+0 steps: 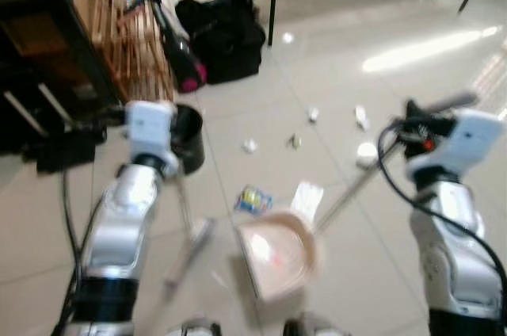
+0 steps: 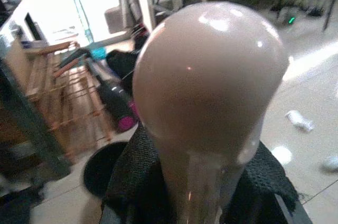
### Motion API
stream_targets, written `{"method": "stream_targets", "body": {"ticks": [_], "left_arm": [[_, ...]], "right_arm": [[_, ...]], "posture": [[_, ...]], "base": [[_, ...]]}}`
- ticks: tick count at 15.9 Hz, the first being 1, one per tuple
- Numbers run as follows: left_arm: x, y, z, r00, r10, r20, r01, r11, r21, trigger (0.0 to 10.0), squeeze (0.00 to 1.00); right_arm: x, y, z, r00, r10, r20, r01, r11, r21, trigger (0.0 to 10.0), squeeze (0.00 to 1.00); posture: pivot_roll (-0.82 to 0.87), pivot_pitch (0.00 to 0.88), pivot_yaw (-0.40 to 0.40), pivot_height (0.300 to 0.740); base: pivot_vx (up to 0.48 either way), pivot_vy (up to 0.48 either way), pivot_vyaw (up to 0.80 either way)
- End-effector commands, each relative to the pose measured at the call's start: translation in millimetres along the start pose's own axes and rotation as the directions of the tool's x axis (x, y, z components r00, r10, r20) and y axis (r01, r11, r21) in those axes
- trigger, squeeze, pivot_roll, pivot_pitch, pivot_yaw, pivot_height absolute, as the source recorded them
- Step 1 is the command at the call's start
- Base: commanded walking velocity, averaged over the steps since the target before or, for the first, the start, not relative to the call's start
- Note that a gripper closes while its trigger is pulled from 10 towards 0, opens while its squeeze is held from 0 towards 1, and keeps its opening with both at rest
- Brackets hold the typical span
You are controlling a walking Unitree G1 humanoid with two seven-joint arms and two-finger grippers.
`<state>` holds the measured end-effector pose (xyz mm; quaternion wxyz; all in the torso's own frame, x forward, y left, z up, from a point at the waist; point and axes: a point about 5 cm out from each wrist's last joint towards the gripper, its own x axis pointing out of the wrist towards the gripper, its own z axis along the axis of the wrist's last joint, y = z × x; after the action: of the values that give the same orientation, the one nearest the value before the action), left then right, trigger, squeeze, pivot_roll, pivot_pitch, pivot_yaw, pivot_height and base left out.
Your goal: Sweep floor
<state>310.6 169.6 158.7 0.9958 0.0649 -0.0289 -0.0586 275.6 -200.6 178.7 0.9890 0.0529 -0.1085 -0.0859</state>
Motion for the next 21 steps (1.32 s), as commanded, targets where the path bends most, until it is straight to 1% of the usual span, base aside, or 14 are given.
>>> {"method": "stream_targets", "body": {"ticks": [1, 3, 4, 8, 16, 21], "left_arm": [[1.1, 8.0, 12, 0.998, 0.022, 0.057, -0.023, 0.999, 0.028, 10.0, 0.00], [1.5, 9.1, 12, 0.998, 0.024, 0.058, -0.025, 0.999, 0.028, 10.0, 0.00], [1.9, 9.6, 12, 0.998, 0.025, 0.059, -0.027, 0.999, 0.029, 10.0, 0.00], [4.1, 9.2, 13, 0.998, 0.022, 0.066, -0.024, 0.999, 0.031, 10.0, 0.00], [5.5, 9.8, 12, 0.996, 0.031, 0.081, -0.034, 0.999, 0.032, 10.0, 0.00], [6.5, 7.8, 10, 0.996, 0.037, 0.081, -0.040, 0.999, 0.031, 10.0, 0.00]], "right_arm": [[1.1, 6.2, 11, 0.998, 0.016, 0.055, -0.016, 1.000, 0.009, 10.0, 0.00], [1.2, 6.6, 12, 0.998, 0.011, 0.064, -0.011, 1.000, 0.008, 10.0, 0.00], [1.8, 5.0, 15, 0.996, -0.007, 0.090, 0.007, 1.000, 0.003, 10.0, 0.00], [4.3, 0.4, 19, 0.991, -0.046, 0.129, 0.046, 0.999, -0.002, 10.0, 0.00], [9.2, 4.7, 22, 0.984, -0.045, 0.173, 0.046, 0.999, 0.000, 10.0, 0.00], [12.7, 6.3, 19, 0.982, -0.050, 0.181, 0.053, 0.999, -0.010, 10.0, 0.00]], "posture": [[-0.06, 0.156, -0.010, 0.740], [-0.05, 0.152, -0.009, 0.740], [-0.05, 0.148, -0.007, 0.740], [-0.05, 0.133, -0.003, 0.740], [-0.05, 0.106, 0.000, 0.740], [-0.05, 0.110, 0.002, 0.740]], "base": [[0.352, 0.000, 0.00], [0.352, 0.000, 0.00], [0.352, 0.000, 0.00], [0.352, 0.000, 0.00], [0.353, 0.000, 0.00], [0.355, 0.000, 0.00]]}}
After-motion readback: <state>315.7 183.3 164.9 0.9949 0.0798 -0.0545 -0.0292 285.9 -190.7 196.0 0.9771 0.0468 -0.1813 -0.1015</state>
